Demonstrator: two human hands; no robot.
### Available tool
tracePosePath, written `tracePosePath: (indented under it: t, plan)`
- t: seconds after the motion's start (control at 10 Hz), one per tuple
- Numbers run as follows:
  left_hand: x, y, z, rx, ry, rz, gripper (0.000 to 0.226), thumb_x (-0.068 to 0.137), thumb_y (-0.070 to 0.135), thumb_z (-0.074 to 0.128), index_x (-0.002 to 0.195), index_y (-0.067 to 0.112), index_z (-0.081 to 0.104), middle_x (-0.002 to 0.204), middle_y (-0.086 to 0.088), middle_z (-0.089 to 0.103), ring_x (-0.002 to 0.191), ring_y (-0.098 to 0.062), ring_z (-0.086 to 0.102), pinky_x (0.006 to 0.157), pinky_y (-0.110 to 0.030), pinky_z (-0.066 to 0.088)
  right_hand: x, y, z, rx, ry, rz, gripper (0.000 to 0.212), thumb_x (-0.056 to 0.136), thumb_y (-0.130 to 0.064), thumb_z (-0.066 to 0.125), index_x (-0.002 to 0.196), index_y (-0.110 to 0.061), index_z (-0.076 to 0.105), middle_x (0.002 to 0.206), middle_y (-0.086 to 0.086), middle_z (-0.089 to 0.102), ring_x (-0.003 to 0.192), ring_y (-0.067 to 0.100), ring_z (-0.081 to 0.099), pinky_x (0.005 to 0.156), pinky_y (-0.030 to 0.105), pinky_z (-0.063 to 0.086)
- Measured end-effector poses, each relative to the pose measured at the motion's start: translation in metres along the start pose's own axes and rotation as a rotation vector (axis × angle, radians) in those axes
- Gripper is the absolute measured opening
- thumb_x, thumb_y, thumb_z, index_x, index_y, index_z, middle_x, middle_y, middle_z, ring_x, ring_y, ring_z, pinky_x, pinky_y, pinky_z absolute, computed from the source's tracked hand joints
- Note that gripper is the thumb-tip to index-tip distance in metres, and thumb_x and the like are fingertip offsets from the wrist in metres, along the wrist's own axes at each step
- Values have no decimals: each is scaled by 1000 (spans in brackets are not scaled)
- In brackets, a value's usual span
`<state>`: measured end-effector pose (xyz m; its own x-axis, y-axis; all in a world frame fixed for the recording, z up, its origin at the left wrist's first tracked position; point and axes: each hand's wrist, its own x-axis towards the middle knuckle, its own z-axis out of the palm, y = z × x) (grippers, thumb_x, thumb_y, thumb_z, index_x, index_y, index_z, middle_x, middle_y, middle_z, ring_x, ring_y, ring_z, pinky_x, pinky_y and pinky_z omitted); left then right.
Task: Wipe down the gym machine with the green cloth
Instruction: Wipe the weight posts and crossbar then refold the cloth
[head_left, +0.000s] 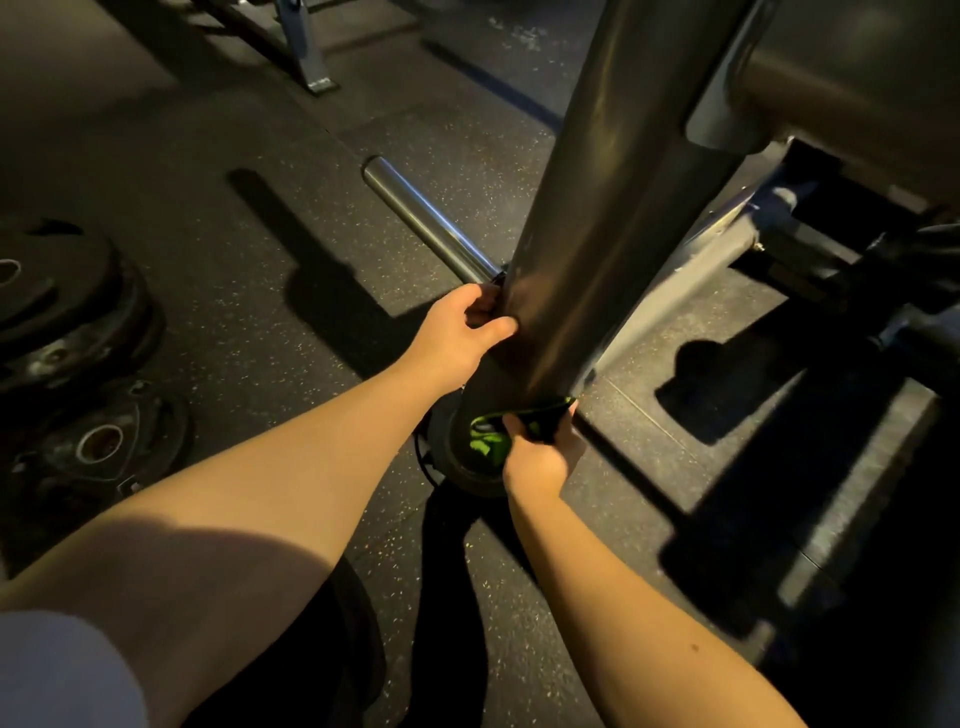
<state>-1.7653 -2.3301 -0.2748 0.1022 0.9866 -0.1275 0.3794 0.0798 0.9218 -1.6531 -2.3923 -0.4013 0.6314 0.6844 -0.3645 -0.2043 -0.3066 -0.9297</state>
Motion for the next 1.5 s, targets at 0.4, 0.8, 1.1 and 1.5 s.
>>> tracePosePath:
  t: [0.4,0.8,1.1,1.5]
  plan:
    - [11,-15,5,103,-14,38,43,87,30,81,122,27,57,125,6,64,118,-10,61,108,-42,49,13,-98,-21,-215,-40,-457,77,82,-57,74,149,-33,45,142,5,56,124,21,60,104,37,51]
    - [9,-20,9,76,-14,37,48,82,41,81,121,31,54,125,7,59,115,-7,59,96,-27,47,1,43,5,-245,-77,-32,105,79,-13,87,161,-22,22,143,20,53,131,37,54,113,43,41]
    - [9,-18,6,107,8,24,54,82,44,81,127,26,57,125,7,60,115,-11,60,101,-36,50,16,-28,-13,-61,-159,34,77,86,5,74,152,-14,39,140,6,58,124,20,57,80,1,44]
    - [4,-32,11,173,-28,8,67,80,37,84,135,23,48,134,3,50,121,-14,54,104,-33,46,13,-23,-3,157,-35,62,21,94,-6,56,113,-10,62,112,11,70,100,27,65,67,33,60]
